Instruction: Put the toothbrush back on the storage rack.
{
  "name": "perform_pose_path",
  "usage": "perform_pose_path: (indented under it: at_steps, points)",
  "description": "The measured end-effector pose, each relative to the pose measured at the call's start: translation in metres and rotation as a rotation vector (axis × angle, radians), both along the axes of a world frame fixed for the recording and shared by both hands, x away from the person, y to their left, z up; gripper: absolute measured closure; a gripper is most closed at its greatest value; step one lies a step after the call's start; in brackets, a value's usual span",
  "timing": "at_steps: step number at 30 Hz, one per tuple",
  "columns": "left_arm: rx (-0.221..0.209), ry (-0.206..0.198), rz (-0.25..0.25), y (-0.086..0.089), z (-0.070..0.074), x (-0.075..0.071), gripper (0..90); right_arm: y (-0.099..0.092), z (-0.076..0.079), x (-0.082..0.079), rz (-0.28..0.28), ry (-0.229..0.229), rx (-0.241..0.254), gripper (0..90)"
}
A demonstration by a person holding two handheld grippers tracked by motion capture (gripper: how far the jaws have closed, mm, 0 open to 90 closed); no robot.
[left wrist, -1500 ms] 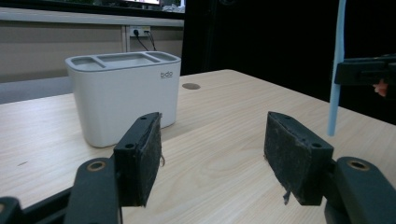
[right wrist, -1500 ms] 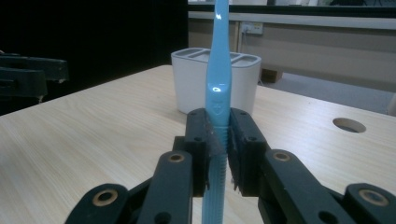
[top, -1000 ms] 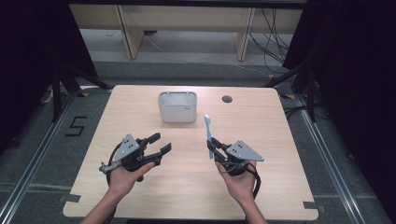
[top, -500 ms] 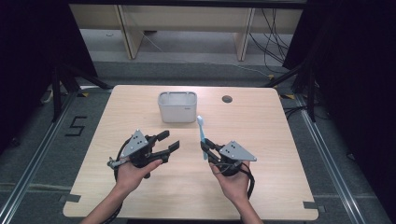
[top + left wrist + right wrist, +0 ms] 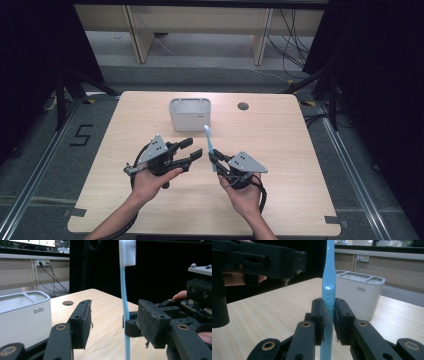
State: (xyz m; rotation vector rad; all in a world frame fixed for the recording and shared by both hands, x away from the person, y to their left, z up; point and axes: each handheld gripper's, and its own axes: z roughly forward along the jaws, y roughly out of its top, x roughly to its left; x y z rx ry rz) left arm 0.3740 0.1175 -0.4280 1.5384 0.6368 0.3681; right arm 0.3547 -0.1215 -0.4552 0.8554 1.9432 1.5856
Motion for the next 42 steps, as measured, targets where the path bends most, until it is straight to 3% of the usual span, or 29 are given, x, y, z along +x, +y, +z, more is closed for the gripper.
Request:
perform_pose_path:
  at_steps: [3,4,8,9,20,21,27,28,33,37,40,42]
  points:
    - [-0.004,-0.001,-0.005,-0.004,0.001,0.002,47.1,0.002,0.000,0.002,0.011,-0.030,0.002,79.0]
    - [-0.007,0.003,-0.008,-0.006,0.002,0.002,48.2,0.004,0.000,0.001,0.009,-0.009,0.003,79.0]
    - [-0.001,0.009,-0.013,-0.011,0.002,0.004,49.7,0.004,0.000,0.001,0.008,-0.018,-0.005,79.0]
    - [-0.003,0.008,-0.014,-0.012,0.002,0.004,50.3,0.006,-0.001,0.001,0.022,-0.002,0.012,79.0]
    - [-0.022,0.002,-0.009,-0.021,0.002,0.009,63.8,0.009,0.000,0.001,0.019,-0.030,-0.004,79.0]
    - [-0.019,0.001,-0.008,-0.021,0.002,0.010,66.4,0.010,0.001,-0.001,0.010,-0.003,0.006,79.0]
    - [-0.017,-0.005,-0.013,-0.024,0.002,0.010,74.1,0.011,0.000,0.001,0.007,-0.030,-0.001,79.0]
    - [-0.019,-0.007,-0.014,-0.024,0.001,0.011,75.7,0.012,0.000,-0.001,0.008,-0.004,0.007,79.0]
    - [-0.023,-0.004,-0.010,-0.025,0.002,0.012,82.6,0.014,0.001,0.000,0.014,-0.021,-0.012,78.9]
    - [-0.002,-0.014,-0.020,-0.027,0.003,0.011,84.9,0.016,0.001,0.000,0.020,-0.001,0.000,78.5]
    - [0.015,-0.032,-0.017,-0.028,0.004,0.010,85.1,0.018,0.001,0.000,0.017,0.023,-0.033,69.3]
    - [0.029,-0.050,-0.008,-0.027,0.006,0.010,85.1,0.017,0.000,0.003,0.023,-0.001,-0.050,64.4]
